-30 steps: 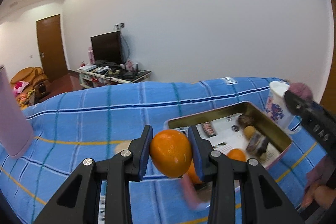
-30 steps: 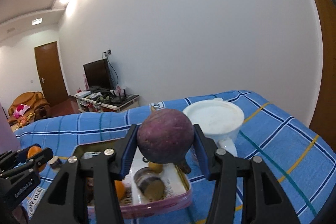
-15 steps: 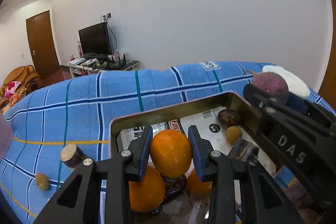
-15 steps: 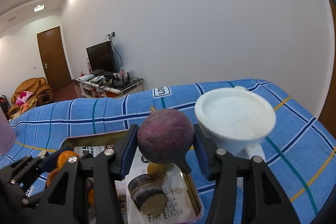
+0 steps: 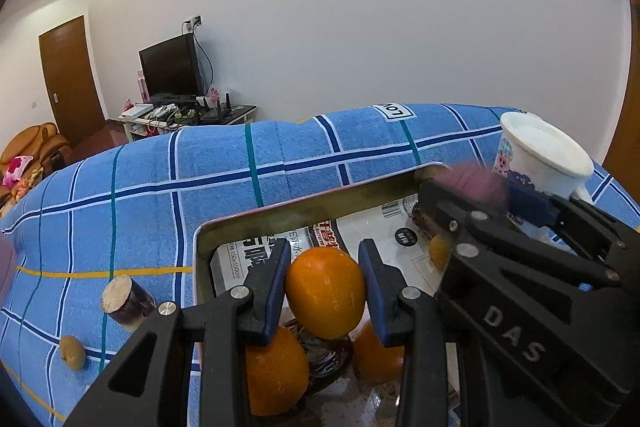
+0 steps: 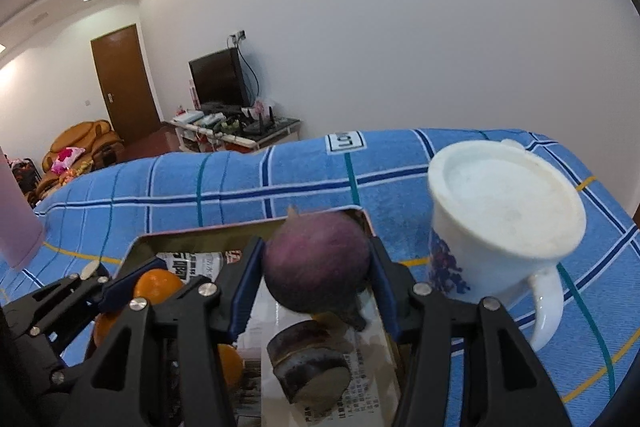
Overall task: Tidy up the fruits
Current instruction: 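Lower the orange and purple fruit into the pink tin and open both grippers, then withdraw both open grippers from the pink tin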
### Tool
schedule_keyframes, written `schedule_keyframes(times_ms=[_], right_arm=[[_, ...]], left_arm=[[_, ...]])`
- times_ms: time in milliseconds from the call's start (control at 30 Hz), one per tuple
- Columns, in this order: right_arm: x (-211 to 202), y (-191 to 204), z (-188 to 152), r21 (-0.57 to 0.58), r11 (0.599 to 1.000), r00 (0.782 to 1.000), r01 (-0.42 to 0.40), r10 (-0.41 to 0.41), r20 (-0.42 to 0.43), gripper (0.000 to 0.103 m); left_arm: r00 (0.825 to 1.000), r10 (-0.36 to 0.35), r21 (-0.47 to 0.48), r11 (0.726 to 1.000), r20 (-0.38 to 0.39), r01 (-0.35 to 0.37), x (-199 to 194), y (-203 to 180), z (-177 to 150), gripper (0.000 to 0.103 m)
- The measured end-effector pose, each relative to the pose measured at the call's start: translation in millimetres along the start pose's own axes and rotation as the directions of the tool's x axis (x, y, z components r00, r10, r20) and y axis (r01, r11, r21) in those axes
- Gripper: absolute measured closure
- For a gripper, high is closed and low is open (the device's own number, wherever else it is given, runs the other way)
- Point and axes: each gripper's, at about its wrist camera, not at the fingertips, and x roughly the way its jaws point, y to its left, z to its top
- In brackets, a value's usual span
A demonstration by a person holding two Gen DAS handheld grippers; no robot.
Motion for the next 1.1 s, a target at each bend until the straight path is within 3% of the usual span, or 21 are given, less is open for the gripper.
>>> schedule_keyframes(times_ms=[33, 100, 133, 233, 300, 400, 667, 1000, 1100], right_arm=[[-3.8, 0.8, -0.6, 0.002, 1.0, 1.0, -0.014, 0.014, 0.018, 0.039], [-7.7, 3.0, -1.3, 0.001, 1.0, 0.999, -0.027, 0.027, 0.039, 0.018], [-11.3, 5.5, -1.6, -0.008, 1.0, 0.998, -0.021, 0.021, 0.056, 0.017], [-25.4, 11.4, -2.4, -0.036, 0.999, 0.993, 0.0, 0.004, 0.119, 0.015], [-30.1, 13.9, -1.5, -0.033, 0.999, 0.988, 0.027, -0.021, 0.154, 0.007], [-42.5, 11.7, -2.4, -0.011, 0.998, 0.974, 0.062, -0.058, 0.219, 0.0], [-63.6, 0.2, -3.2, 0.081, 0.994, 0.951, 0.07, -0.091, 0.296, 0.0], [-87.4, 13.4, -16.2, 0.068, 0.992, 0.903, 0.102, -0.121, 0.412, 0.0], [-87.6, 18.4, -18.9, 0.068, 0.993, 0.907, 0.099, -0.118, 0.404, 0.0]], left_arm=[[1.0, 0.001, 0.001, 1.0, 0.0, -0.001, 0.5, 0.0, 0.2, 0.066], [1.0, 0.004, 0.007, 1.0, 0.0, -0.004, 0.4, -1.7, -0.2, 0.065], [1.0, 0.006, 0.011, 1.0, 0.003, -0.006, -0.2, -2.4, -0.2, 0.063], [0.999, 0.035, 0.018, 0.999, 0.027, -0.035, -6.4, -5.0, -2.2, 0.045], [0.997, 0.053, 0.013, 0.998, 0.059, -0.054, -14.0, -4.9, -4.0, 0.025], [0.993, 0.048, 0.002, 0.999, 0.108, -0.048, -27.2, -3.2, -6.5, 0.024], [0.986, 0.108, -0.09, 0.991, 0.127, -0.097, -50.6, 23.1, -9.8, 0.024], [0.941, 0.273, -0.11, 0.961, 0.2, -0.255, -76.2, 56.4, -24.3, 0.024], [0.932, 0.292, -0.085, 0.956, 0.213, -0.28, -82.3, 60.5, -30.7, 0.024]])
